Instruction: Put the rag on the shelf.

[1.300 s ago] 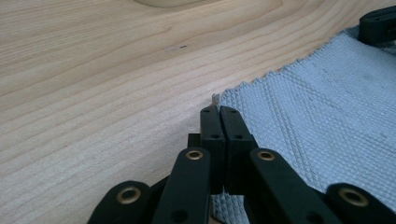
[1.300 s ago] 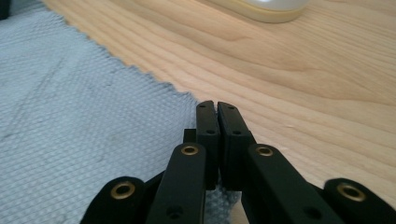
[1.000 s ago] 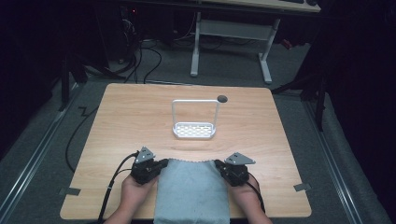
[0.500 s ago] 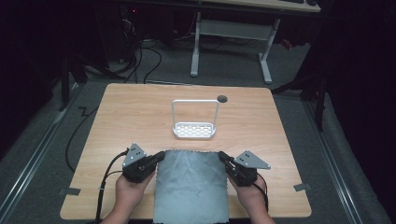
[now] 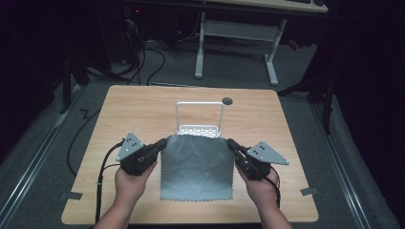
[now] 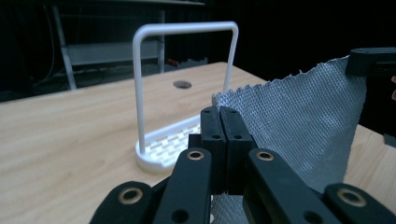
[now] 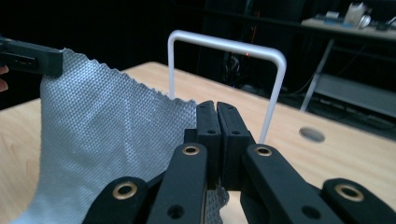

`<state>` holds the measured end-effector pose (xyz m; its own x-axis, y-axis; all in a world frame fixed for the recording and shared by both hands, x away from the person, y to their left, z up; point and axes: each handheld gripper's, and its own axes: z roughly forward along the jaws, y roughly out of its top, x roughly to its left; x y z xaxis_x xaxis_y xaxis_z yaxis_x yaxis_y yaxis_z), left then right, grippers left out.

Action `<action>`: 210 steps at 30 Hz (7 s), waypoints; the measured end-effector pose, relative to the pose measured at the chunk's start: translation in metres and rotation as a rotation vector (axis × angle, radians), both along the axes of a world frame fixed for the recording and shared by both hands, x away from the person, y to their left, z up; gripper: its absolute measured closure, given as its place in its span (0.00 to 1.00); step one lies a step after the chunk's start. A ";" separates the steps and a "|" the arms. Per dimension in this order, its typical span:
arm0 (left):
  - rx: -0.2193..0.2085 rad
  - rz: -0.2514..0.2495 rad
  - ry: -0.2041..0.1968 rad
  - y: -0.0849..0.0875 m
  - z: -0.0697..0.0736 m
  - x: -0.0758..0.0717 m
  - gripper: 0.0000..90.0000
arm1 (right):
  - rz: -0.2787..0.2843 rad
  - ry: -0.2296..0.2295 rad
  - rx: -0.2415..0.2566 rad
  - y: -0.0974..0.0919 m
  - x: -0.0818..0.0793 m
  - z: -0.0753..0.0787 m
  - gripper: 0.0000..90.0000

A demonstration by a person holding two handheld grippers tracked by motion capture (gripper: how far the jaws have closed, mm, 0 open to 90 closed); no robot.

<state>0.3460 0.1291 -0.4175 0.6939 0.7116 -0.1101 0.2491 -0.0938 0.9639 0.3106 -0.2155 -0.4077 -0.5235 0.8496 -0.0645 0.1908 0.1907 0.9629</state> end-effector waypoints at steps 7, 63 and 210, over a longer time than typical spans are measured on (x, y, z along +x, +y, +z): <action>-0.011 0.022 -0.047 0.001 0.021 0.014 1.00 | -0.014 -0.051 0.014 0.000 0.007 0.023 0.99; 0.044 0.138 -0.095 -0.028 0.057 0.149 1.00 | -0.138 -0.037 0.027 -0.014 0.146 0.060 1.00; 0.229 -0.039 0.352 0.022 -0.109 -0.049 0.41 | -0.087 0.278 -0.164 -0.033 -0.037 -0.109 0.25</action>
<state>0.2968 0.1513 -0.5267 0.6689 0.7194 -0.1872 0.5518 -0.3118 0.7735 0.2737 -0.2482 -0.5166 -0.4659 0.8822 -0.0687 0.4647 0.3100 0.8294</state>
